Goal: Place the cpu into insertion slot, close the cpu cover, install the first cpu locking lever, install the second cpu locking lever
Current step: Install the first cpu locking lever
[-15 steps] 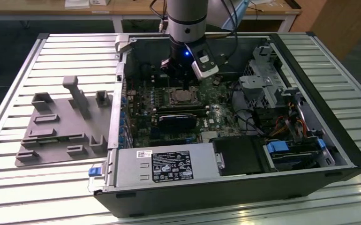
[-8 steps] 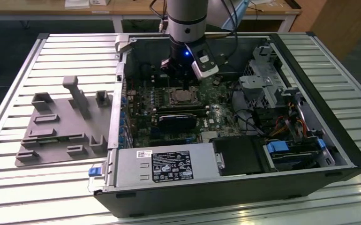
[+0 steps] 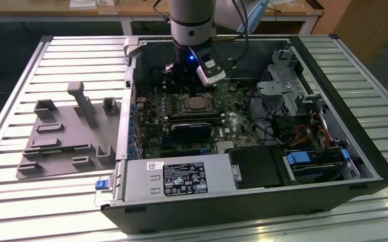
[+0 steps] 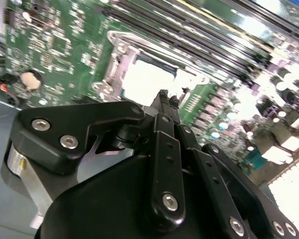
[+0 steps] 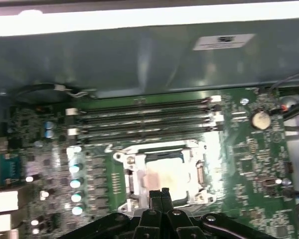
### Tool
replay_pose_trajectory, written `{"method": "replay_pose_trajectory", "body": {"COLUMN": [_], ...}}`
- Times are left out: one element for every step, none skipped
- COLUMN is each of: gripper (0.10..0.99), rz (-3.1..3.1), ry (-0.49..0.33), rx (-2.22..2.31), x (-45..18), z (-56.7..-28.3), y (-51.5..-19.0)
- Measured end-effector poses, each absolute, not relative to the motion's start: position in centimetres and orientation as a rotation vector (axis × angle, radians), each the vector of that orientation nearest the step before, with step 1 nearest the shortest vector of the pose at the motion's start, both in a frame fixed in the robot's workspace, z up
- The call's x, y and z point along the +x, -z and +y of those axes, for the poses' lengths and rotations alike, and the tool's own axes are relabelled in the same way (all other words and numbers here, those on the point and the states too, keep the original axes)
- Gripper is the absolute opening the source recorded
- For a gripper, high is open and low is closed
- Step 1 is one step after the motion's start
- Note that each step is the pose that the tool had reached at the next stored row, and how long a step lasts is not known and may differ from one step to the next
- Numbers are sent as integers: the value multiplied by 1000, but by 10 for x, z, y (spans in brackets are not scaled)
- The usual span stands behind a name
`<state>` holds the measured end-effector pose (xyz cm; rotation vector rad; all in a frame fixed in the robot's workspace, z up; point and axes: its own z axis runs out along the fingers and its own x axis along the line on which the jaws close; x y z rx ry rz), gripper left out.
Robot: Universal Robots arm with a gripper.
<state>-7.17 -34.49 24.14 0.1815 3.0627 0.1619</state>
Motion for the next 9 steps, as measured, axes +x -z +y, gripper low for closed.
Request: {"method": "replay_pose_trajectory", "body": {"gripper": [102, 102, 102, 102, 102, 102, 102, 102, 102], "rz": [3063, 3063, 3062, 3062, 3062, 3062, 3062, 3061, 3061], "ry": [-162, -162, -162, -162, -162, -162, -162, -162, -162], "rx": [182, 181, 181, 182, 182, 182, 182, 182, 182], "x": [-75, -78, -82, -86, -89, -93, -97, -99, -102], "z": [-345, -345, -345, -345, -345, -345, -345, -345, -345], "y": [-241, -241, -241, -241, -241, -241, -241, -241, -241]}}
